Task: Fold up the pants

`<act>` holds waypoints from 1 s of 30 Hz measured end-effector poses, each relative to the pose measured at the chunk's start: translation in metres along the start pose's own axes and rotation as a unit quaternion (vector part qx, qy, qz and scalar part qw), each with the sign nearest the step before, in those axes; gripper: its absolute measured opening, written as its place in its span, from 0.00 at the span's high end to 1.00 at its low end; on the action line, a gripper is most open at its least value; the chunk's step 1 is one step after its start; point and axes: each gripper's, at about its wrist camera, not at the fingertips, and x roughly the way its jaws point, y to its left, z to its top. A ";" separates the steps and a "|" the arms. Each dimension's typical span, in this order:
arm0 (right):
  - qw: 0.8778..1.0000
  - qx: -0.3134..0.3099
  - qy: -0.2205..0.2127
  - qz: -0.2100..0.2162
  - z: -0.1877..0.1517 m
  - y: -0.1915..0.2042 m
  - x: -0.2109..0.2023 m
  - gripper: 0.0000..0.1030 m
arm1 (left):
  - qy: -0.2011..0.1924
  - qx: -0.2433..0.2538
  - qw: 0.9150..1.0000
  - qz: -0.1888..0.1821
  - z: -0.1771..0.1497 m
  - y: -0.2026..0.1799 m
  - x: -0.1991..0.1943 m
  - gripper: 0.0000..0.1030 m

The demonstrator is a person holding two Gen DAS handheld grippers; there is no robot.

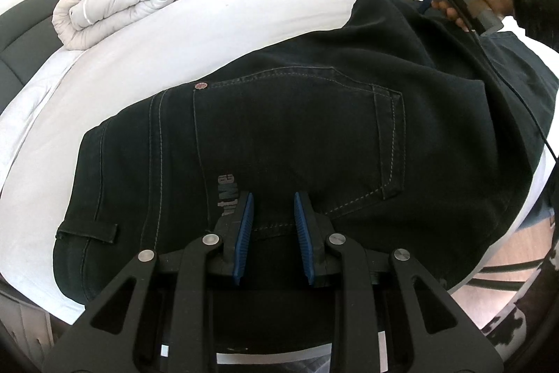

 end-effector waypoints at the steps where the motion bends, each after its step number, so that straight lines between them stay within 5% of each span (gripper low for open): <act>1: 1.000 -0.006 -0.004 0.011 0.000 -0.002 -0.005 0.64 | -0.001 0.000 1.000 0.000 -0.001 0.000 0.000 0.77; 2: 1.000 -0.009 -0.004 0.016 0.001 -0.005 -0.010 0.93 | -0.002 0.000 1.000 0.001 -0.001 0.000 0.000 0.77; 3: 1.000 -0.002 0.000 0.024 0.002 -0.012 -0.013 0.95 | -0.002 0.001 1.000 0.002 -0.002 0.000 0.001 0.77; 9: 0.985 0.088 -0.097 0.114 -0.027 -0.090 -0.087 0.96 | 0.002 -0.001 1.000 0.006 -0.002 -0.001 -0.001 0.77; 14: 0.948 0.212 -0.172 0.164 -0.117 -0.205 -0.152 0.96 | 0.011 0.006 1.000 0.010 0.003 -0.004 -0.002 0.77; 17: 0.920 0.293 -0.183 0.183 -0.169 -0.266 -0.151 0.96 | 0.015 -0.002 1.000 0.010 0.007 -0.004 -0.001 0.77; 19: 0.914 0.336 -0.147 0.176 -0.210 -0.288 -0.132 0.95 | 0.019 -0.017 1.000 0.007 0.011 -0.003 -0.001 0.77; 21: 0.902 0.371 -0.119 0.189 -0.242 -0.299 -0.112 0.87 | 0.025 -0.023 0.999 0.009 0.015 -0.004 0.000 0.77; 24: 0.854 0.437 -0.133 0.251 -0.272 -0.312 -0.098 0.79 | 0.034 -0.035 0.999 0.009 0.019 -0.004 0.000 0.77; 26: 0.844 0.437 -0.151 0.271 -0.271 -0.309 -0.101 0.40 | 0.040 -0.048 0.998 0.008 0.022 -0.001 0.000 0.77; 28: 0.841 0.434 -0.176 0.270 -0.260 -0.306 -0.110 0.21 | 0.046 -0.062 0.997 0.007 0.025 0.000 -0.001 0.76; 30: 0.843 0.436 -0.185 0.256 -0.252 -0.303 -0.112 0.18 | 0.050 -0.075 0.996 0.009 0.027 -0.001 -0.001 0.76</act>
